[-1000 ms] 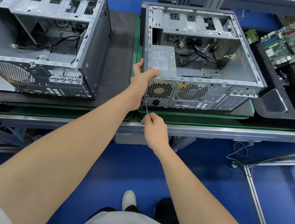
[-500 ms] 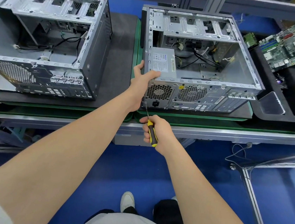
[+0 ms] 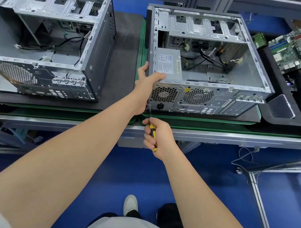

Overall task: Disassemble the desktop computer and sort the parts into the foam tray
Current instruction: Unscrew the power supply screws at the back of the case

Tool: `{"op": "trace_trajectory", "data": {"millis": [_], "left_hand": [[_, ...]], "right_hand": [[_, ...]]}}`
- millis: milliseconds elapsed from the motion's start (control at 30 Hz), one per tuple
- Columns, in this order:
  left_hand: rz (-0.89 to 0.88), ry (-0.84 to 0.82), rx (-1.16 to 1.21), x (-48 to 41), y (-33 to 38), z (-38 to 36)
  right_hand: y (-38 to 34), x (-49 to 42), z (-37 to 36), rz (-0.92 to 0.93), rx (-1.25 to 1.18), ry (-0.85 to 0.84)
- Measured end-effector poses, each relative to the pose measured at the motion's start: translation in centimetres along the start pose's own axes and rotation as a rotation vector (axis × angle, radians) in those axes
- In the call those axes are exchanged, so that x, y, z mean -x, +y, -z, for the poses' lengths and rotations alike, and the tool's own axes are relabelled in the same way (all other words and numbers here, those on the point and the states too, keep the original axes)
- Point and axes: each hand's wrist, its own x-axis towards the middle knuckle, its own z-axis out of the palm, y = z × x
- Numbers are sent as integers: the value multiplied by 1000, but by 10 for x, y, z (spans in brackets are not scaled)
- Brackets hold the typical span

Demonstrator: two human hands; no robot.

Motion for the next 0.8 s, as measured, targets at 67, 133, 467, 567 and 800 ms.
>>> {"op": "trace_trajectory", "data": {"millis": [67,133,467,567,800], "left_hand": [[7,5,0,0,0,0],[7,10,5,0,0,-1],[11,8,0,-1,0,0],[8,5,-4,-2,-1,0],[-5,7,7,-4,-3,0]], "right_hand": [[2,1,-6,229,469,206],[5,2,-9,463,1001,401],[-3,-1,-6,361,798,457],[-16,-1,-3,63,475,269],[-22,6,17,-165,-86,-202]]}}
